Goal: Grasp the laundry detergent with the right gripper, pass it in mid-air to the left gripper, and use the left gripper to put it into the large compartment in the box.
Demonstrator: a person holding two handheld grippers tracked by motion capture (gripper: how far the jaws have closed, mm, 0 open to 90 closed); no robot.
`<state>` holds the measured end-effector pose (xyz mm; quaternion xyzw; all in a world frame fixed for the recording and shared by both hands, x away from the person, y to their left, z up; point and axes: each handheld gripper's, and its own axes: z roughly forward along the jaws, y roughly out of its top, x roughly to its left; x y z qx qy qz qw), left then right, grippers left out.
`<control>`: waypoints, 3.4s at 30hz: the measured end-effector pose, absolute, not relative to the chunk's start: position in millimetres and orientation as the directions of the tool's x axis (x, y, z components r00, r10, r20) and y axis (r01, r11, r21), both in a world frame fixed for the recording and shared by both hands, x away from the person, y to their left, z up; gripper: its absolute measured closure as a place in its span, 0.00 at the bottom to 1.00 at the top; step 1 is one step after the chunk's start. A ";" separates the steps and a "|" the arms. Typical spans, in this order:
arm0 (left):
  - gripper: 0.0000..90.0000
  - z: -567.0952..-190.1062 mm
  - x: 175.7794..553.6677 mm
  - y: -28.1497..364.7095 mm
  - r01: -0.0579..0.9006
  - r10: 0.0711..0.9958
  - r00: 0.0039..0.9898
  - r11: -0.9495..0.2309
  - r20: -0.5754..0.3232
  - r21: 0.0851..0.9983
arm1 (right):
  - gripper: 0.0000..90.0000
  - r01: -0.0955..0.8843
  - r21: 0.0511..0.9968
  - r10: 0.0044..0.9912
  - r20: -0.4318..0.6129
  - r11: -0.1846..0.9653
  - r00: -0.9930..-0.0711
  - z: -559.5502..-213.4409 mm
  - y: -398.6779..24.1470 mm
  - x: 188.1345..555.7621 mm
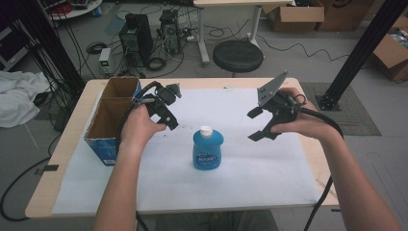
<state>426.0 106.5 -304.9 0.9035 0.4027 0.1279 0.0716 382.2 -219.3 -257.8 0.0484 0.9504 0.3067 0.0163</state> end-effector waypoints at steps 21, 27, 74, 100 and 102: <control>0.10 -302.1 421.3 105.5 0.694 0.735 0.650 -0.677 0.191 0.244 | 0.22 0.073 0.661 0.060 0.042 0.747 -0.997 -313.8 -181.1 383.4; 0.10 -302.1 420.7 104.7 0.692 0.733 0.652 -0.679 0.193 0.244 | 0.23 0.076 0.668 0.054 0.054 0.740 -0.997 -323.3 -172.8 382.8; 0.10 -299.4 418.3 112.2 0.690 0.738 0.650 -0.673 0.182 0.267 | 0.48 0.051 0.765 0.023 0.048 0.642 -0.999 -377.4 -136.9 379.9; 0.11 -274.2 405.1 105.8 0.615 0.677 0.718 -0.725 0.159 0.309 | 0.51 -0.001 0.775 -0.045 0.035 0.632 -0.998 -353.3 -140.1 385.4; 0.11 -266.6 402.0 103.8 0.593 0.658 0.736 -0.741 0.161 0.316 | 0.51 -0.002 0.772 -0.047 0.036 0.635 -0.998 -350.4 -139.9 385.6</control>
